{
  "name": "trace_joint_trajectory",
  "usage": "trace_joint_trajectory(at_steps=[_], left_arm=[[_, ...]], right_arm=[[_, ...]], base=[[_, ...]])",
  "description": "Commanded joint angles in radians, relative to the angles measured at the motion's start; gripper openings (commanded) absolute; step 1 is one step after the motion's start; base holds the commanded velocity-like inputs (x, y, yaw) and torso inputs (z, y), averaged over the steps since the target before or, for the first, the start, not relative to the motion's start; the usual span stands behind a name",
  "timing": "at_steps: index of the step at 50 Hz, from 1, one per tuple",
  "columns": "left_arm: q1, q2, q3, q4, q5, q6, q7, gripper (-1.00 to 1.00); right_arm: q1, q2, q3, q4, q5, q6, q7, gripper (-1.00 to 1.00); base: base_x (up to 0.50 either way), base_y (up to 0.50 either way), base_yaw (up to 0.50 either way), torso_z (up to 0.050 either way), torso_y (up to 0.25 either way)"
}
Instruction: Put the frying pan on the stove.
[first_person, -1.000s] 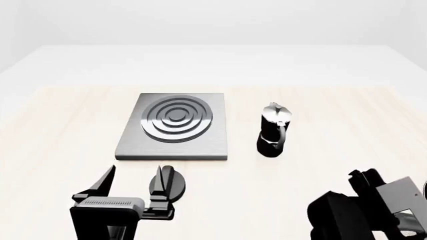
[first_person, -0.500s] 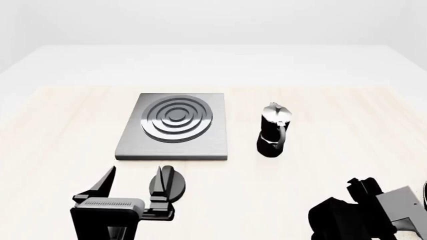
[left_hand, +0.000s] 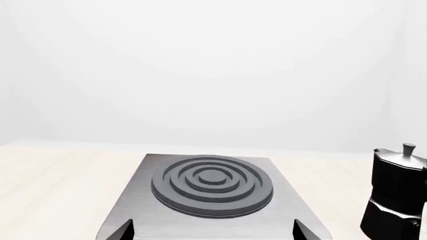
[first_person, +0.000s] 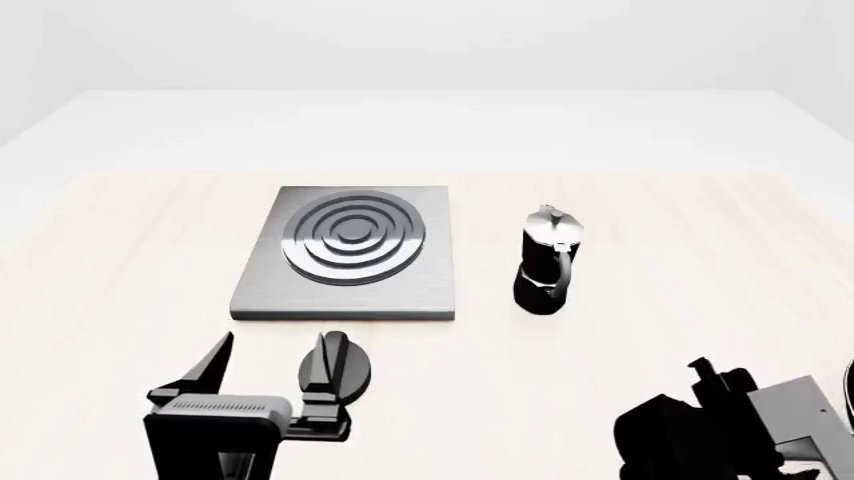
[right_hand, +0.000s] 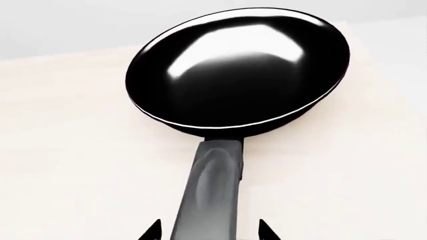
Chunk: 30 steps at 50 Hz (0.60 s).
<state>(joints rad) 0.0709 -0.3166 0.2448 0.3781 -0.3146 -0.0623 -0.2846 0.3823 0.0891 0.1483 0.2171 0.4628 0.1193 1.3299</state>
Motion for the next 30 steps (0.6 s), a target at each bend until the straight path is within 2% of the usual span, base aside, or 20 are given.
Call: trace_joint_trajectory(at_steps=[1, 23, 30], left_arm=[[-0.005, -0.001, 0.006, 0.000, 0.001, -0.002, -0.005, 1.00], [-0.012, 0.000, 0.017, -0.027, 0.003, 0.006, -0.009, 1.00], [-0.030, 0.004, 0.033, -0.032, 0.016, -0.010, -0.015, 1.00]], right_arm=[[0.002, 0.003, -0.007, 0.027, 0.009, -0.013, -0.001, -1.00], [-0.033, 0.025, -0.034, -0.017, 0.003, -0.009, 0.001, -1.00], [-0.045, 0.030, -0.073, -0.091, -0.007, 0.018, 0.002, -1.00]], base=[[0.00, 0.00, 0.00, 0.000, 0.000], [0.00, 0.00, 0.00, 0.000, 0.000], [0.00, 0.00, 0.00, 0.000, 0.000]])
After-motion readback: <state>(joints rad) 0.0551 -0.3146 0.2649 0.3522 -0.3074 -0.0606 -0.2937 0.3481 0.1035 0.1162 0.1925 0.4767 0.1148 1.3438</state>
